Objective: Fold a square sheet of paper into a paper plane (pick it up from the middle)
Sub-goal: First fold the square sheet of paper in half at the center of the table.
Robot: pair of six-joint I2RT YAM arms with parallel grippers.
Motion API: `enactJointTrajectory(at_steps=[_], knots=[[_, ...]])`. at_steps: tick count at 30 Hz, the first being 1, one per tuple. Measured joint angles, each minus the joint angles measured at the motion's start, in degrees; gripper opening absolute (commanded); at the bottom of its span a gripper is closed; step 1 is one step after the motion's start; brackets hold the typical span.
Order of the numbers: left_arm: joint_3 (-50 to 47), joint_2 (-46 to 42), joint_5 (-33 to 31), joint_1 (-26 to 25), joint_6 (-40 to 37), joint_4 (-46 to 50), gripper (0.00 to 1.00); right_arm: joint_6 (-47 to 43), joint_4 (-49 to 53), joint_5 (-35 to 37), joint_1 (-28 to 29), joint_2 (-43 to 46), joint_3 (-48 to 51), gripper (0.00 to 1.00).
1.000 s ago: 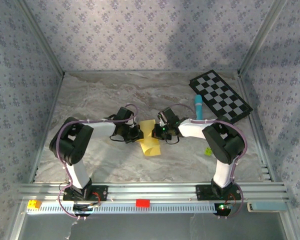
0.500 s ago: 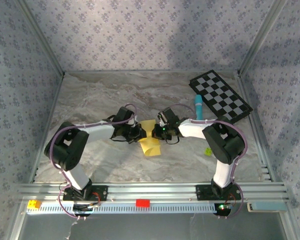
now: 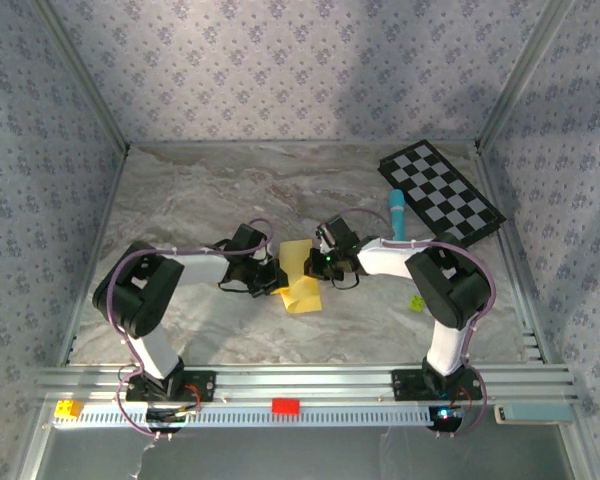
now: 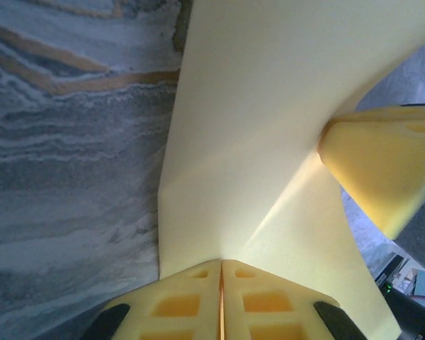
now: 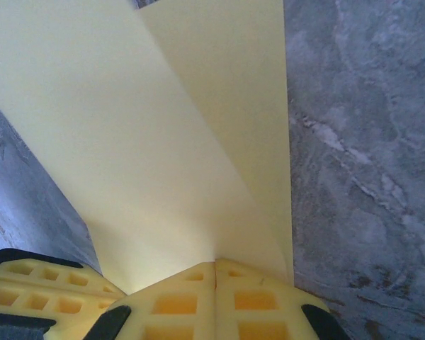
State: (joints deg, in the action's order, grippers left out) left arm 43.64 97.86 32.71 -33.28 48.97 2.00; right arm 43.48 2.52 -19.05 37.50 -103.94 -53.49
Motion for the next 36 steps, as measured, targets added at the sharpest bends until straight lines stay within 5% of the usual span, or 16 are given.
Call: enactJointTrajectory(at_steps=[14, 36], knots=[[-3.21, -4.85, 2.34, -0.26, 3.82, -4.63, 0.00, 0.02, 0.02, 0.15, 0.00, 0.09, 0.09, 0.00], [-3.69, -7.02, 0.94, -3.06, 1.68, -1.14, 0.01, 0.48, 0.02, 0.39, 0.04, 0.35, 0.37, 0.00]])
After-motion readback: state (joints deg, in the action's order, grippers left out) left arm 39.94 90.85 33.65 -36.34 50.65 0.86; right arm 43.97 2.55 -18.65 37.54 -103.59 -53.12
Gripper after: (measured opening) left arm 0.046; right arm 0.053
